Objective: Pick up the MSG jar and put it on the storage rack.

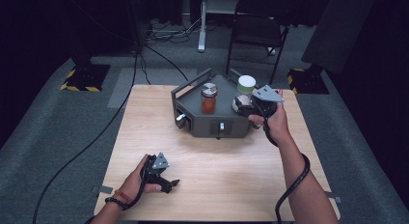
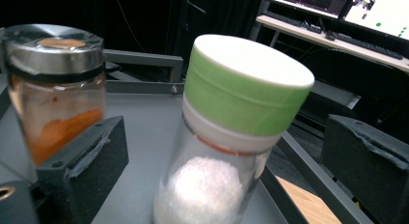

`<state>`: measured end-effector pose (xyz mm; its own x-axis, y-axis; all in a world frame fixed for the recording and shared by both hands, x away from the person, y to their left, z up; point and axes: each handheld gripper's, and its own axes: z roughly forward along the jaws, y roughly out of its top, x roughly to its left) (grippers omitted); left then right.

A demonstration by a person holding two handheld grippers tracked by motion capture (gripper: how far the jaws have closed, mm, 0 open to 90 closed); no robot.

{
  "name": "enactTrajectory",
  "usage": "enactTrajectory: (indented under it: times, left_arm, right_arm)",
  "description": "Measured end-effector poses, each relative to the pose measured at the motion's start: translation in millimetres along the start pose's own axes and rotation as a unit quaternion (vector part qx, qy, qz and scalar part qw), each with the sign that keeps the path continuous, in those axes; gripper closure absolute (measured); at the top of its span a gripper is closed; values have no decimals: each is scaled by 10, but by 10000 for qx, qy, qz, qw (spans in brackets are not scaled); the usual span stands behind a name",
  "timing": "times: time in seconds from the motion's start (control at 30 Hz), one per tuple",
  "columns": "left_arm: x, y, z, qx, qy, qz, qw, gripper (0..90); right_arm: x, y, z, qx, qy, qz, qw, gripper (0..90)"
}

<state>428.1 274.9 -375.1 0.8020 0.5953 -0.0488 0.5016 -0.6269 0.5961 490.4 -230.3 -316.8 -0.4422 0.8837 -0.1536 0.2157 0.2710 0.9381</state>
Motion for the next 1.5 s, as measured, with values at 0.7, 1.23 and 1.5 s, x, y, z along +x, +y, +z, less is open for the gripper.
enactTrajectory:
  times: [0.7, 1.23, 1.5]
  left_arm:
    - [-2, -1, 0, -3, 3, -2, 10000, 3]
    - [0, -1, 0, -2, 0, -4, 10000, 3]
    - [0, -1, 0, -2, 0, -2, 10000, 3]
  right_arm:
    - [-15, -356, -368, -69, 507, -366, 9980, 22]
    - [97, -649, -550, 311, 905, -750, 9926, 22]
    - [151, -800, -570, 552, 1133, -768, 9891, 22]
